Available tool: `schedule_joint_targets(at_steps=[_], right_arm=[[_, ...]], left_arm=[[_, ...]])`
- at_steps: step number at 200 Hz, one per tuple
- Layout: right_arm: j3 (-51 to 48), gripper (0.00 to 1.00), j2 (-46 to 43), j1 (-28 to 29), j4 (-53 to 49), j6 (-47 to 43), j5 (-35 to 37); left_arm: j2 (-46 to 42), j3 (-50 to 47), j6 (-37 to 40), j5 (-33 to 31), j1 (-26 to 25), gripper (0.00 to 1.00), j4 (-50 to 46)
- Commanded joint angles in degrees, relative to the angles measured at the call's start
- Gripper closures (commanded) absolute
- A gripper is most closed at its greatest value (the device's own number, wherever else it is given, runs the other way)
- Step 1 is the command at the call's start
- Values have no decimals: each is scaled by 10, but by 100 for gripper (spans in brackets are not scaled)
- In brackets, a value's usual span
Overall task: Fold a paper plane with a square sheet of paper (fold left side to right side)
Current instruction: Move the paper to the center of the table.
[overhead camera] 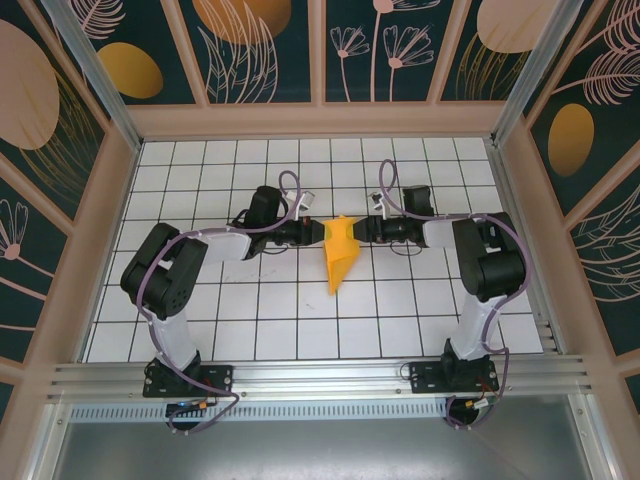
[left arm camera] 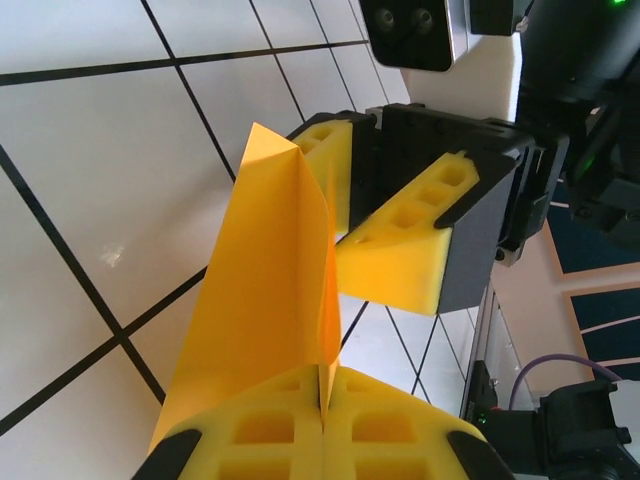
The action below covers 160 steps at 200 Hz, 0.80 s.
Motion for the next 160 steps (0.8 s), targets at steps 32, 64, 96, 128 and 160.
schedule_joint_targets(at_steps=[32,64,96,128,160], right_arm=[[-14,86,-10,7,46,18,-6],[-14,93,-38,20,13,37,33],[-2,94,-66,38,-50,60,87],[25,92,-79,58,-108,77,121],[62,92,-63,73,-167,86,155]], left_arm=[[10,-7,4,-7,14,72,10],[-52,-19,52,-70,50,46,-66],[-131,-10,107,-130,68,37,-173],[-187,-22,115,-100,63,44,-208],[-201,-53,96,-72,4,47,-202]])
